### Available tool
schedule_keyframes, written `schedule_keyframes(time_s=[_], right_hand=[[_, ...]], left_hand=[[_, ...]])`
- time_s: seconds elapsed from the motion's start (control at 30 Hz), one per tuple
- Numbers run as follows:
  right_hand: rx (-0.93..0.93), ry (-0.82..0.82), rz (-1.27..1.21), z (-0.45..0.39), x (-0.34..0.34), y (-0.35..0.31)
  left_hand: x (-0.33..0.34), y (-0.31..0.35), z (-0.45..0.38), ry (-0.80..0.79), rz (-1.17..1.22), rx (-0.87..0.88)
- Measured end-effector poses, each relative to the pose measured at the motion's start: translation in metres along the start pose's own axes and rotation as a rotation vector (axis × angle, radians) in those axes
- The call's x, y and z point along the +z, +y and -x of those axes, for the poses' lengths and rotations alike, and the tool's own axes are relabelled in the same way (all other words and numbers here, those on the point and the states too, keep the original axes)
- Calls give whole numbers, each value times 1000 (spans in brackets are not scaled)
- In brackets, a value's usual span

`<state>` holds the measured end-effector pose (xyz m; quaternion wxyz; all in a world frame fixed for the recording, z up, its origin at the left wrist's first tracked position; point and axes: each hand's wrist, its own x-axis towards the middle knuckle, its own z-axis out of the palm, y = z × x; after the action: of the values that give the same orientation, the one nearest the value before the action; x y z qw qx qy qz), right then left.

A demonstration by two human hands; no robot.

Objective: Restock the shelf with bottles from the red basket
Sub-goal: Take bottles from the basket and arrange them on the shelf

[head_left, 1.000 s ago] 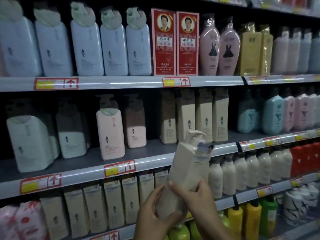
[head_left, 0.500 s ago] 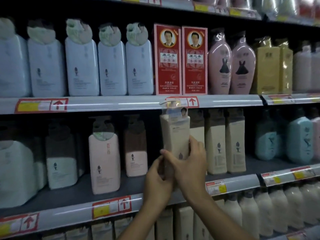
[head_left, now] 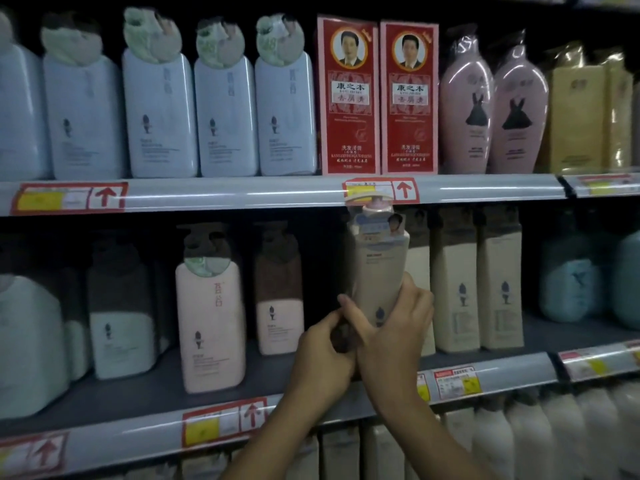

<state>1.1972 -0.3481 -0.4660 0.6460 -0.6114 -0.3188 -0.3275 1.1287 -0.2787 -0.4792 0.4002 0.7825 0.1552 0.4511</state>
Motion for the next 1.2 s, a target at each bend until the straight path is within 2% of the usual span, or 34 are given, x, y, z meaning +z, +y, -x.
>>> schedule_keyframes(time_s=[0.1, 0.2, 0.3, 0.43, 0.5, 0.8, 0.97, 1.07, 1.2], right_hand=[[56, -86, -31, 11, -1, 3], [73, -162, -89, 24, -10, 10], [81, -119, -104, 22, -13, 16], [38, -34, -131, 30, -10, 14], [21, 21, -177, 36, -7, 15], [87, -60, -335, 41, 22, 19], [116, -5, -256, 45, 29, 20], [69, 16, -155, 40, 26, 17], [36, -25, -69, 40, 22, 17]], left_hand=[[2, -2, 7, 86, -11, 24], [4, -1, 13, 108, 131, -40], [6, 6, 19, 143, 232, -71], [2, 14, 32, 309, 198, 21], [-3, 17, 33, 341, 198, 46], [-4, 24, 11, 259, 348, 55], [-5, 13, 3, 210, 324, 23], [-3, 9, -1, 222, 297, 33], [3, 8, 2, 245, 241, 57]])
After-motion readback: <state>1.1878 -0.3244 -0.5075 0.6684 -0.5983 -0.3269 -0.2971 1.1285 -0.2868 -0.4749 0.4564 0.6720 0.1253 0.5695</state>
